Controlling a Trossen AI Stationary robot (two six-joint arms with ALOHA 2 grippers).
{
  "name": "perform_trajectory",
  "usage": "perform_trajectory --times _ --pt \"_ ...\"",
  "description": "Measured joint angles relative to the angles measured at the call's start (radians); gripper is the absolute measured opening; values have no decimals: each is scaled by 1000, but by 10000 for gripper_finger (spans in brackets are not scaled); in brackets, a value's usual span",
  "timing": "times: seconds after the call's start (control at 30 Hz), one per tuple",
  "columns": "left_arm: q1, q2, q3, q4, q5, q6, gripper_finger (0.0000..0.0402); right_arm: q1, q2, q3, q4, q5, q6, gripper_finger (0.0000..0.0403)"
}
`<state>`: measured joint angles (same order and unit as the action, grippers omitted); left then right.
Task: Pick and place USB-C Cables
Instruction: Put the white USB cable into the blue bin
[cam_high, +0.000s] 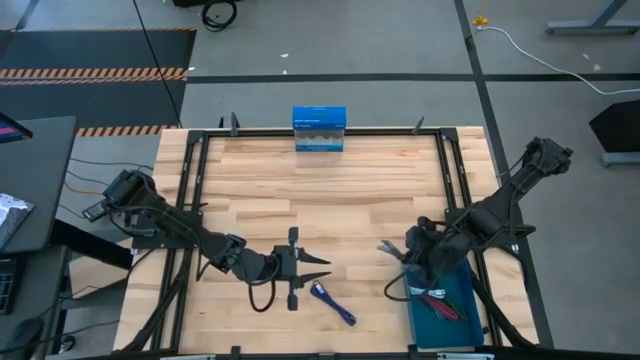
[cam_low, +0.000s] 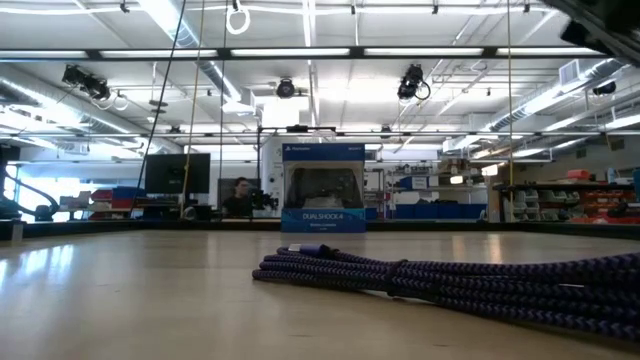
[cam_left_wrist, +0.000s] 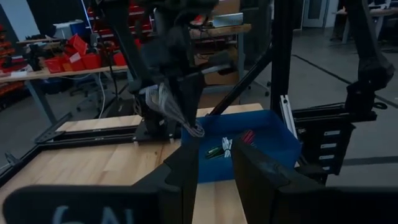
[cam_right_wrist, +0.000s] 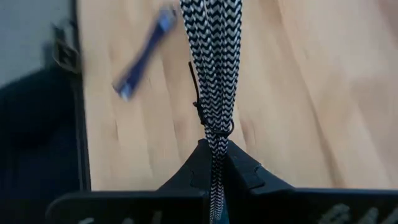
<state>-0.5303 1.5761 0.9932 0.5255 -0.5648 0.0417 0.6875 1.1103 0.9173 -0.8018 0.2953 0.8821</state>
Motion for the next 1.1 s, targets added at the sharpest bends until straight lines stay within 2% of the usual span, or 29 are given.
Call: perform_trajectory --times 0.23,0.5,0.83,1.1 --pt "0 0 0 0 0 -16 105 46 0 0 -171 -117 239 19" --pt "4 0 0 -5 0 -31 105 150 4 0 -245 -295 472 19" --pt "8 0 0 -13 1 -62 105 284 82 -57 -291 -320 769 22" --pt "12 1 0 -54 0 -129 105 333 129 -139 -207 -366 864 49"
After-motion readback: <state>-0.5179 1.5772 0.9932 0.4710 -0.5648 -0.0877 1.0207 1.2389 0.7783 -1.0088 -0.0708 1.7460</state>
